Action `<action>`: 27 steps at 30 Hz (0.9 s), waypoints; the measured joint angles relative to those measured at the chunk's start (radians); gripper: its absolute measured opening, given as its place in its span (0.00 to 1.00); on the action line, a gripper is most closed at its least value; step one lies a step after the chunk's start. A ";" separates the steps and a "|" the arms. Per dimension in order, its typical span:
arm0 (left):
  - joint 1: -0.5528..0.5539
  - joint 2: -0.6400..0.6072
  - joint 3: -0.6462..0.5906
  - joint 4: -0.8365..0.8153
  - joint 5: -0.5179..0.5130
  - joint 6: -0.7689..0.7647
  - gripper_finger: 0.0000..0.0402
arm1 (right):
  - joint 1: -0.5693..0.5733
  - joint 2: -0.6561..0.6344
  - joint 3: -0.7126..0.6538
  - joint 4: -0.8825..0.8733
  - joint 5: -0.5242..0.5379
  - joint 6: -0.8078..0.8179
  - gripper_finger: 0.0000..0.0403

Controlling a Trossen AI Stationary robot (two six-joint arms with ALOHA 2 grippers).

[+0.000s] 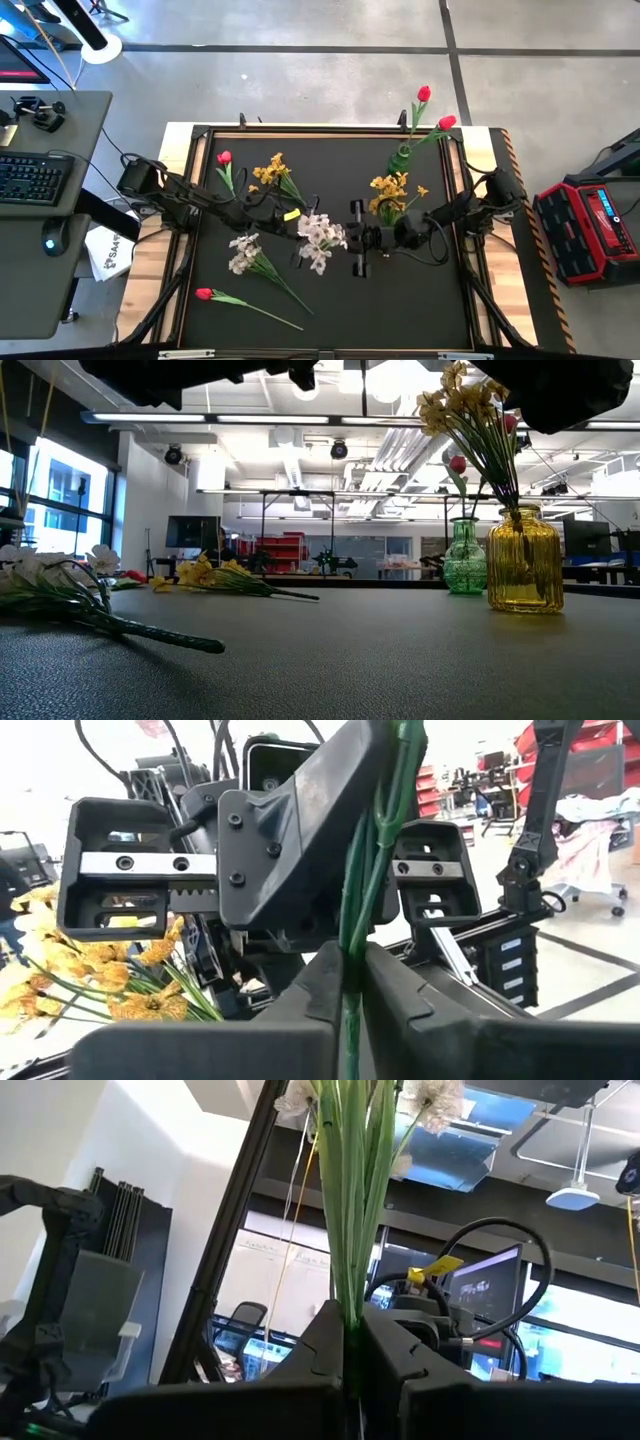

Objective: Sort flowers into vase by color
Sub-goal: Put the right white flowers into the yellow vase

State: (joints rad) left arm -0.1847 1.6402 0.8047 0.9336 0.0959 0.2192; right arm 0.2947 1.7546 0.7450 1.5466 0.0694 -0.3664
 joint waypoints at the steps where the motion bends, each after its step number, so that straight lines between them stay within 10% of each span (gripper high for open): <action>1: 0.000 0.000 0.000 -0.003 0.006 0.000 0.02 | 0.000 0.000 0.000 -0.005 -0.001 0.000 0.00; 12: -0.037 -0.005 0.000 -0.101 -0.062 -0.034 0.00 | 0.014 -0.021 0.000 -0.141 0.026 0.029 0.19; 21: -0.077 -0.109 -0.001 -0.318 -0.324 -0.032 0.00 | 0.117 -0.205 0.000 -0.601 0.382 0.029 0.57; 27: -0.094 -0.135 -0.001 -0.369 -0.449 -0.032 0.00 | 0.161 -0.298 0.000 -0.765 0.529 0.110 0.64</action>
State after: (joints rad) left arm -0.2783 1.5051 0.8040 0.5650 -0.3536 0.1874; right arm 0.4561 1.4569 0.7448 0.7814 0.5986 -0.2566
